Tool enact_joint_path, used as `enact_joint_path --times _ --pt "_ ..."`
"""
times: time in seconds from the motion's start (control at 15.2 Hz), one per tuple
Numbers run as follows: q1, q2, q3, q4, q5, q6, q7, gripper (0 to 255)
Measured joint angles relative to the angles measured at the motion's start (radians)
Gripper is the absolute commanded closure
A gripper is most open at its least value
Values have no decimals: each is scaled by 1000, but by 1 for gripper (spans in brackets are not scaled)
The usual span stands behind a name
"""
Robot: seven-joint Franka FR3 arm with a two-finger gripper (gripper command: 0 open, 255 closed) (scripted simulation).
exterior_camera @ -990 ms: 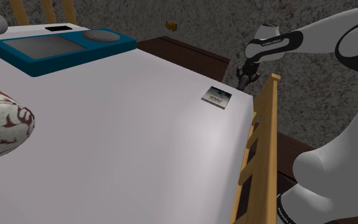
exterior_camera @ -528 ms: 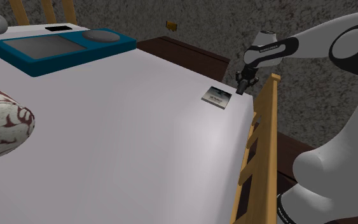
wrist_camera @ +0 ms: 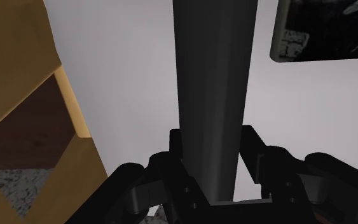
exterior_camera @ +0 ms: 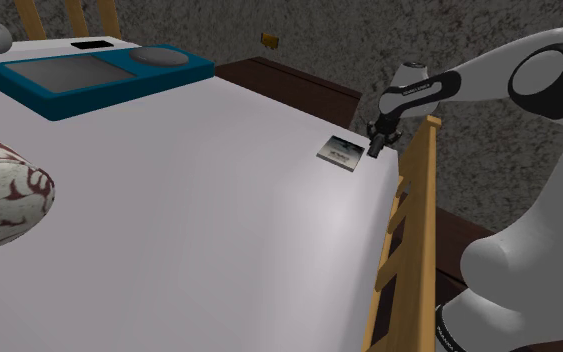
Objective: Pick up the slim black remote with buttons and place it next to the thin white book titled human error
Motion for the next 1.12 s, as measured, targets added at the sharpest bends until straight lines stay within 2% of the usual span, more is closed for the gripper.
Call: enact_joint_path --times 0.46,0.53,0.92,1.12 --pt "2 8 -2 -1 -4 9 5 255" --pt "3 8 -2 -1 -4 9 5 0" --pt "2 8 -2 -1 -4 9 5 0" --pt "-2 -48 12 -6 19 -39 -9 0"
